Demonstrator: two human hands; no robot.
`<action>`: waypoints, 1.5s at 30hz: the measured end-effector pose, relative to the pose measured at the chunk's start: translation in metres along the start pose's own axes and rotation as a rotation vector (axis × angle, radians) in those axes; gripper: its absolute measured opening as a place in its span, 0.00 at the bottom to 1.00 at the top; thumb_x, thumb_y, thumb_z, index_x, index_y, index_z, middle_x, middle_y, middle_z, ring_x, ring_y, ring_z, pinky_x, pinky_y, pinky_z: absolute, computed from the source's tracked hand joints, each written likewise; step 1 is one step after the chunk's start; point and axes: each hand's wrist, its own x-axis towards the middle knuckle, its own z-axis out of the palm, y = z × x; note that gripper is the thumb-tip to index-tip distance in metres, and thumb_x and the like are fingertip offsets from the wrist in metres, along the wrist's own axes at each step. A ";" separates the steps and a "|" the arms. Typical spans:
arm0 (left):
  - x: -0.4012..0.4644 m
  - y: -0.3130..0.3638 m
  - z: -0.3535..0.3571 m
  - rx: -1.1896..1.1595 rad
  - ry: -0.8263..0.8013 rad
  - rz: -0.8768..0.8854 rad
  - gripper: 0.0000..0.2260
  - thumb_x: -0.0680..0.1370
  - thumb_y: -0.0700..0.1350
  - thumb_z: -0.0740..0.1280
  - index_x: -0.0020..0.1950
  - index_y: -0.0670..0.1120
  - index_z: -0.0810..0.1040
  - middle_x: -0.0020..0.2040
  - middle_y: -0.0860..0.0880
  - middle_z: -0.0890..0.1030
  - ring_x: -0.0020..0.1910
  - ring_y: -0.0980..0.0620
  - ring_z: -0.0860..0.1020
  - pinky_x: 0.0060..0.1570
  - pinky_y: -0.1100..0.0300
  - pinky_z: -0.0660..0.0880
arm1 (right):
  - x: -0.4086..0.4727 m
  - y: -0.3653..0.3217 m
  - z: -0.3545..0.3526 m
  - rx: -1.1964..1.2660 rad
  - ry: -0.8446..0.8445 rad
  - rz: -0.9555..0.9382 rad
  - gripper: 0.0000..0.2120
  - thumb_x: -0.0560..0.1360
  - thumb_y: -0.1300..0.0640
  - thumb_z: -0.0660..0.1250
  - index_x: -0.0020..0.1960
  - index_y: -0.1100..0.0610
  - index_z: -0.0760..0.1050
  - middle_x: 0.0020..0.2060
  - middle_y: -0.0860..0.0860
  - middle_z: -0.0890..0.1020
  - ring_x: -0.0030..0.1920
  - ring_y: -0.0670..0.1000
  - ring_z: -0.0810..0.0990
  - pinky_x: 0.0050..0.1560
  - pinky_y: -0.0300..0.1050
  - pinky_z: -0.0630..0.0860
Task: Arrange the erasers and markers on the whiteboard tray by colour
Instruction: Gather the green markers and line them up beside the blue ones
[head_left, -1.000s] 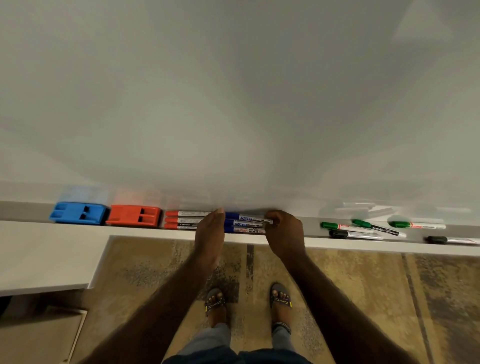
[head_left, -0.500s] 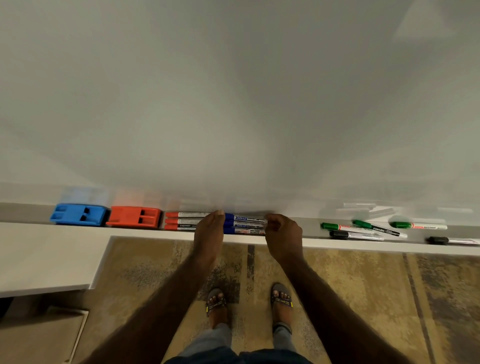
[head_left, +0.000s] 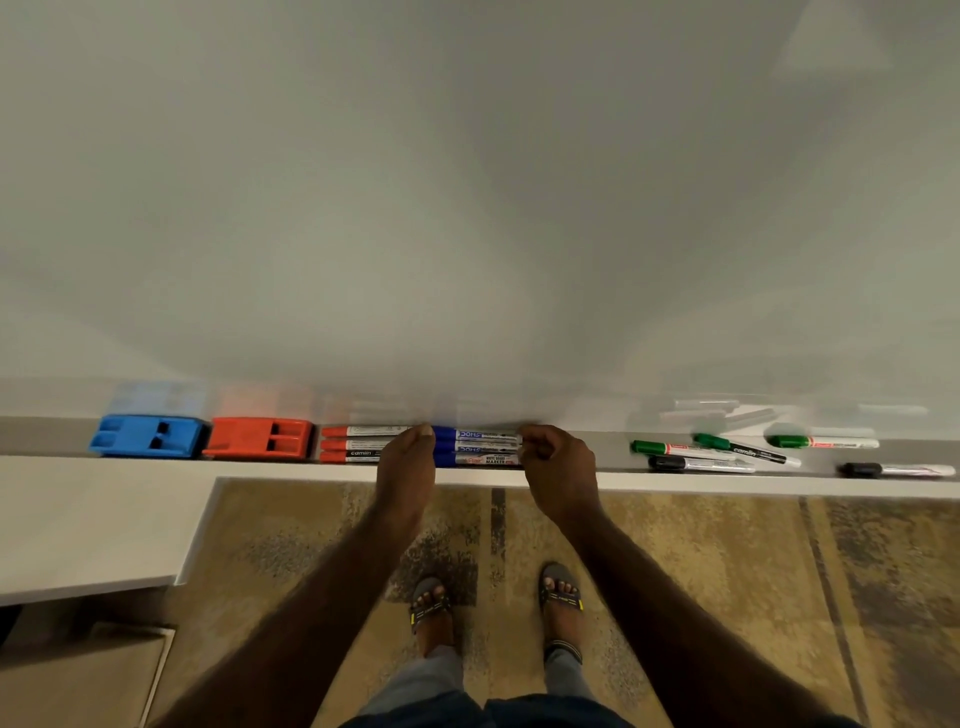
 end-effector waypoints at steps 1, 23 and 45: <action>0.000 0.001 0.001 -0.003 -0.002 0.001 0.11 0.86 0.43 0.60 0.48 0.48 0.80 0.46 0.46 0.84 0.44 0.51 0.83 0.43 0.59 0.76 | 0.001 0.000 -0.002 0.012 -0.012 -0.001 0.14 0.78 0.63 0.70 0.62 0.53 0.82 0.52 0.48 0.87 0.48 0.42 0.83 0.49 0.37 0.82; -0.056 -0.024 0.080 0.296 -0.029 0.422 0.14 0.86 0.51 0.61 0.68 0.52 0.79 0.57 0.60 0.80 0.50 0.76 0.76 0.47 0.78 0.70 | 0.007 0.065 -0.175 -0.717 0.134 -0.388 0.22 0.69 0.75 0.66 0.57 0.58 0.85 0.51 0.55 0.87 0.50 0.58 0.83 0.50 0.47 0.78; -0.081 -0.057 0.176 0.137 -0.187 0.282 0.13 0.85 0.47 0.64 0.67 0.46 0.82 0.59 0.51 0.85 0.59 0.55 0.82 0.64 0.53 0.79 | 0.034 0.101 -0.216 -0.932 -0.040 -0.619 0.18 0.69 0.70 0.73 0.57 0.57 0.86 0.50 0.54 0.88 0.53 0.58 0.83 0.56 0.52 0.79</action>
